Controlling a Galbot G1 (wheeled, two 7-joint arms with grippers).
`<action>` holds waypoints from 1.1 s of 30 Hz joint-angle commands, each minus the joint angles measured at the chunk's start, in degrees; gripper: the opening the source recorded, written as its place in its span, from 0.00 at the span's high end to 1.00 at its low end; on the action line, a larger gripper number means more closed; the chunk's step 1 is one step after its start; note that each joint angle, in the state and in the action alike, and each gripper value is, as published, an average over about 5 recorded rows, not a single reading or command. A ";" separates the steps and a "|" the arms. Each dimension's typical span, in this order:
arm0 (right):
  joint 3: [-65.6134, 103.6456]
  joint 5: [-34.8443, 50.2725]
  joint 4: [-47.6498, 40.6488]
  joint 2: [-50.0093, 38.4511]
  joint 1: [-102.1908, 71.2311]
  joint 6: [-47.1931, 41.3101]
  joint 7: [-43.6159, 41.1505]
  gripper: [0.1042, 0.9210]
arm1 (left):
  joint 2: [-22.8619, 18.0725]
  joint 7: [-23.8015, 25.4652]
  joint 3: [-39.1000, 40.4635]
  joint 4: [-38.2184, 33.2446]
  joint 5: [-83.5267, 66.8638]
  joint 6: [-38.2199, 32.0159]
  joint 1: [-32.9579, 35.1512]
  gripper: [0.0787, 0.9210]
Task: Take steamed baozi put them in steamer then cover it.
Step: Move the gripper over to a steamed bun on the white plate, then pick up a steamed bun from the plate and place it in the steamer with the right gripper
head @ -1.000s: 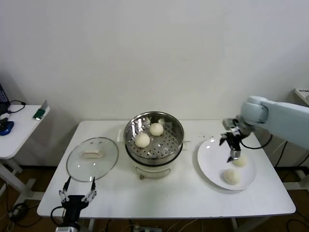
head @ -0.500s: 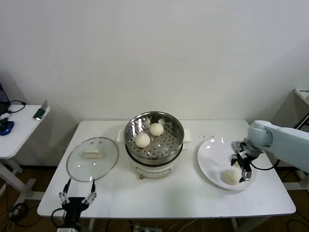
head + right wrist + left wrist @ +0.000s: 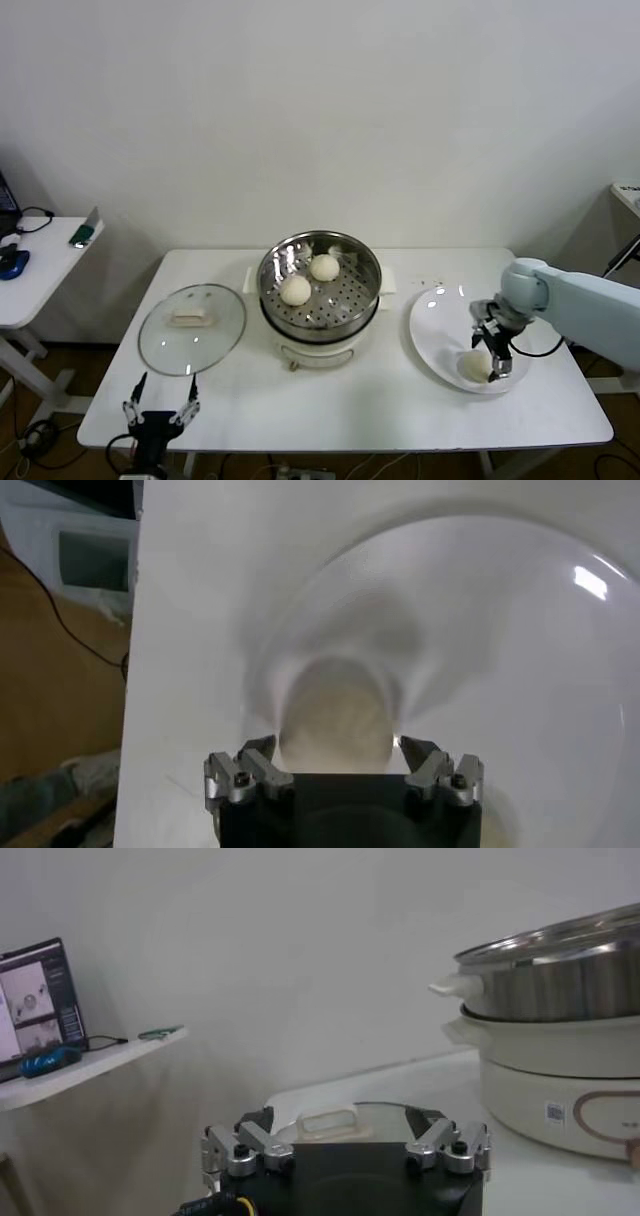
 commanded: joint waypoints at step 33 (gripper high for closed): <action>-10.69 -9.78 2.75 21.89 39.01 43.30 -3.70 0.27 | 0.29 0.19 -0.10 -0.84 -0.05 -0.27 1.99 0.12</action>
